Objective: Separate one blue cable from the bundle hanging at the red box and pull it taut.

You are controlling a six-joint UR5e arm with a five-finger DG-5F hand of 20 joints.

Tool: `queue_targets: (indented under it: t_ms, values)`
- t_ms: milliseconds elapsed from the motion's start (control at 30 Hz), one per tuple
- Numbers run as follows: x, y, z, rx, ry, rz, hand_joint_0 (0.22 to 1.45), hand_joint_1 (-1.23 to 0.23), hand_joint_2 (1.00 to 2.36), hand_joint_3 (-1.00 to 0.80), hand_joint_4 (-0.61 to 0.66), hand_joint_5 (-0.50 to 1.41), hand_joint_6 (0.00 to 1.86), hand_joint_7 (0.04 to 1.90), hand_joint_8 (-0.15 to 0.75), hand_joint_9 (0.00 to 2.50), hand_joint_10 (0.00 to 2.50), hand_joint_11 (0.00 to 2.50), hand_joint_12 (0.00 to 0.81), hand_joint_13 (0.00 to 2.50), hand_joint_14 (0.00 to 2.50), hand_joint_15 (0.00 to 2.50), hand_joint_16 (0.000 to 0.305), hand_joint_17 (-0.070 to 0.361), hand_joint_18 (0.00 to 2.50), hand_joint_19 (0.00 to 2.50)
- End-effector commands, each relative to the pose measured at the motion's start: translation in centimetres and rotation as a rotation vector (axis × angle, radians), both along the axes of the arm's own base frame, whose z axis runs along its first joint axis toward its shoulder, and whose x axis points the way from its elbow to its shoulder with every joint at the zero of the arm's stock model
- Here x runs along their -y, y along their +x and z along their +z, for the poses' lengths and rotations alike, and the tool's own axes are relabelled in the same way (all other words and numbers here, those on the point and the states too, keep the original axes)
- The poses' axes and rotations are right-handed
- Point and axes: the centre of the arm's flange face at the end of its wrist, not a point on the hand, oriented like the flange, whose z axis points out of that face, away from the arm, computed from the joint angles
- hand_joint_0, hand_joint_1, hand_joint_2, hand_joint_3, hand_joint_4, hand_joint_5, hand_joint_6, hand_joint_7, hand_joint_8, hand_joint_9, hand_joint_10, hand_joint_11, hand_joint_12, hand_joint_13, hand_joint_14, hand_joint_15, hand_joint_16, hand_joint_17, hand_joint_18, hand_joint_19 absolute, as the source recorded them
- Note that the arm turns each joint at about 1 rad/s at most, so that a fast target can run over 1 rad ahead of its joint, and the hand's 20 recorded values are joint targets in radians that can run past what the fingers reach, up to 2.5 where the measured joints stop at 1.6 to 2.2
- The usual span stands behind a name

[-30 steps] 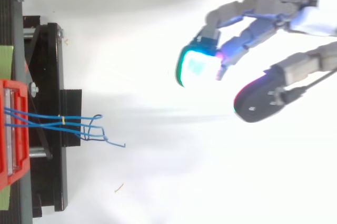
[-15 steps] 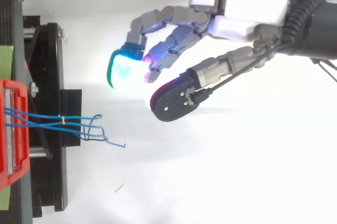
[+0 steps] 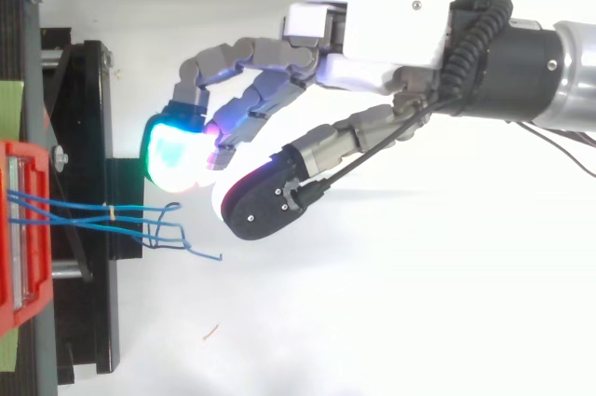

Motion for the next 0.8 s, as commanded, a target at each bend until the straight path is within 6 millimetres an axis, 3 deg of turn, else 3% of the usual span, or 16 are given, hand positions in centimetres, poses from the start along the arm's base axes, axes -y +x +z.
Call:
queue_targets:
  t_ms: [0, 67, 233, 400, 600, 767]
  values:
    - [-0.2, 0.5, 0.0, 0.013, 0.005, 0.004, 0.59, -0.63, 1.00, -0.48, 0.28, -0.18, 0.50, 1.01, 0.345, 0.70, 0.01, 0.63, 0.417, 0.64, 0.01, 0.36, 0.054, 0.123, 0.66, 0.44]
    - [-0.2, 0.5, 0.0, 0.013, 0.004, 0.004, 0.59, -0.63, 1.00, -0.48, 0.28, -0.18, 0.50, 1.01, 0.345, 0.70, 0.01, 0.63, 0.417, 0.64, 0.01, 0.36, 0.054, 0.122, 0.66, 0.44]
    - [0.2, 1.4, -3.2, -0.006, 0.002, 0.023, 0.59, -0.63, 1.00, -0.48, 0.29, -0.18, 0.50, 1.01, 0.344, 0.70, 0.01, 0.63, 0.417, 0.64, 0.01, 0.36, 0.054, 0.122, 0.66, 0.44]
    - [0.1, 2.5, -2.6, 0.045, 0.004, 0.035, 0.59, -0.63, 1.00, -0.48, 0.29, -0.18, 0.50, 1.01, 0.344, 0.70, 0.01, 0.63, 0.419, 0.65, 0.01, 0.36, 0.054, 0.122, 0.66, 0.44]
    - [-0.2, 2.9, -4.1, 0.046, -0.009, 0.047, 0.59, -0.63, 1.00, -0.48, 0.29, -0.18, 0.50, 1.01, 0.344, 0.70, 0.01, 0.63, 0.417, 0.64, 0.01, 0.36, 0.054, 0.122, 0.66, 0.44]
    - [-0.2, 3.2, -3.6, 0.082, -0.005, 0.058, 0.59, -0.63, 1.00, -0.48, 0.28, -0.18, 0.50, 1.01, 0.345, 0.70, 0.01, 0.63, 0.419, 0.65, 0.01, 0.37, 0.054, 0.122, 0.66, 0.44]
